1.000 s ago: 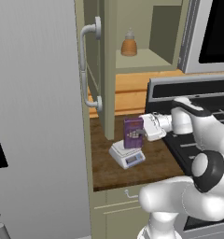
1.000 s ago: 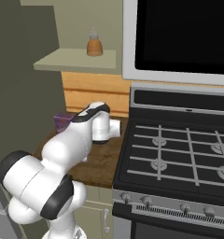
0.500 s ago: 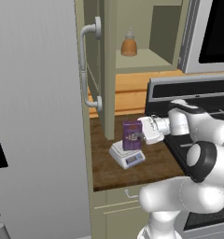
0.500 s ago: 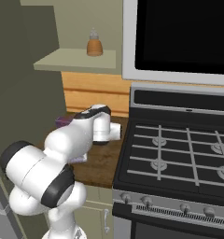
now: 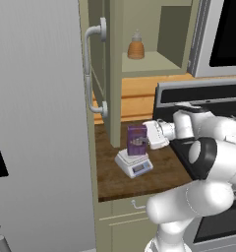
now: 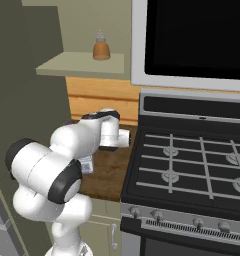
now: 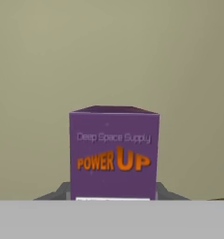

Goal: Pick the cereal and place it on the digital scale for weighing, and close the cabinet.

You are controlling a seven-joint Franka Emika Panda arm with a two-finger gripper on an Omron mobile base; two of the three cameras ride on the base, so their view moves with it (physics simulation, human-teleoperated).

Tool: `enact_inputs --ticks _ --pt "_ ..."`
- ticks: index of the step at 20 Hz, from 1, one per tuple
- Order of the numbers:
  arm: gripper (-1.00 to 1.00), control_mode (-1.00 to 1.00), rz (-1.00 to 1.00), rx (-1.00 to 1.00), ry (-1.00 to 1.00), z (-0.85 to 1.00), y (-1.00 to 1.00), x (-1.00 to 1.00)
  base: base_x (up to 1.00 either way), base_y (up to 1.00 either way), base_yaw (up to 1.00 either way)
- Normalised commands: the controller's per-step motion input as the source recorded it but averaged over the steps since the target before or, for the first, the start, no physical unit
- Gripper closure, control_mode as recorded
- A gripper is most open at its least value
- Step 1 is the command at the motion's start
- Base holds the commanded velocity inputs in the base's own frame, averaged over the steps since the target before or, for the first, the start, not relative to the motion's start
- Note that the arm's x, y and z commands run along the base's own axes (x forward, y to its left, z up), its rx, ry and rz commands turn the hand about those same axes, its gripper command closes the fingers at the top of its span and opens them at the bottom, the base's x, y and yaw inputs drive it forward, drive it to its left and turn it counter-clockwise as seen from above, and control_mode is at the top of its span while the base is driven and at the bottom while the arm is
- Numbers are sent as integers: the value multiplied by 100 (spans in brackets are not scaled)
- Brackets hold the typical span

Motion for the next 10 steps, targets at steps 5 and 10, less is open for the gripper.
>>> enact_inputs --ticks 5,10 --pt "100 -100 0 0 0 -10 0 22 0 0 0" --pt "100 -100 0 0 -5 -28 0 2 0 0 0"
